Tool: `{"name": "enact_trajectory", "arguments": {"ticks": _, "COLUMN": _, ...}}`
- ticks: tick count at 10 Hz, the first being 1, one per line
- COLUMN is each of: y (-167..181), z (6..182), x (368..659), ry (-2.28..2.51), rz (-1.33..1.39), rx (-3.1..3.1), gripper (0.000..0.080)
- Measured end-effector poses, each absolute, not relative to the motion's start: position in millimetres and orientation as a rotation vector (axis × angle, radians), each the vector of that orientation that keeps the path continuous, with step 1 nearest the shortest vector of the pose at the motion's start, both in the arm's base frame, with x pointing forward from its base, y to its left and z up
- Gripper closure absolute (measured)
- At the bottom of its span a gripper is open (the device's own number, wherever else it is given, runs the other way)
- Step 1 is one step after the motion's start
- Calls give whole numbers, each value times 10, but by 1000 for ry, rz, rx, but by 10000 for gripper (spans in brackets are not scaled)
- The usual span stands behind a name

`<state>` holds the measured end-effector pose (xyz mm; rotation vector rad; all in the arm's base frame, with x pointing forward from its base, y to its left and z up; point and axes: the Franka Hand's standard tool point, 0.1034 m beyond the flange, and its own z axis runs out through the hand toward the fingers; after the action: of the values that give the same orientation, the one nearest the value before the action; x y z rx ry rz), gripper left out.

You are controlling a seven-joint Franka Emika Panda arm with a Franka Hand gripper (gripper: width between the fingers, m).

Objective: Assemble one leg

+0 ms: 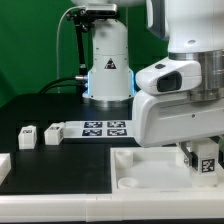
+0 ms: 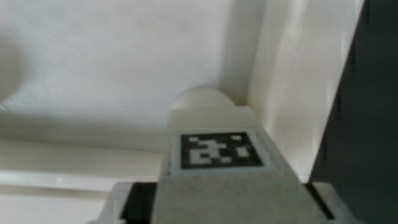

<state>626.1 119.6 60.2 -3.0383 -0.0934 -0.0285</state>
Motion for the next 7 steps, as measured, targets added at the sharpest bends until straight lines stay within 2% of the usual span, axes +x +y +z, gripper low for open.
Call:
{"name": "enact_trajectory", "arguments": {"ticks": 5, "y": 1188, "z": 596, "x": 6261, "ry": 1055, "rz": 16, "rx": -2867, "gripper": 511}}
{"name": "enact_trajectory", "arguments": {"ticks": 7, "y": 1181, "z": 598, "x": 6270, "ry": 1334, "rz": 33, "rx": -2742, "gripper": 511}}
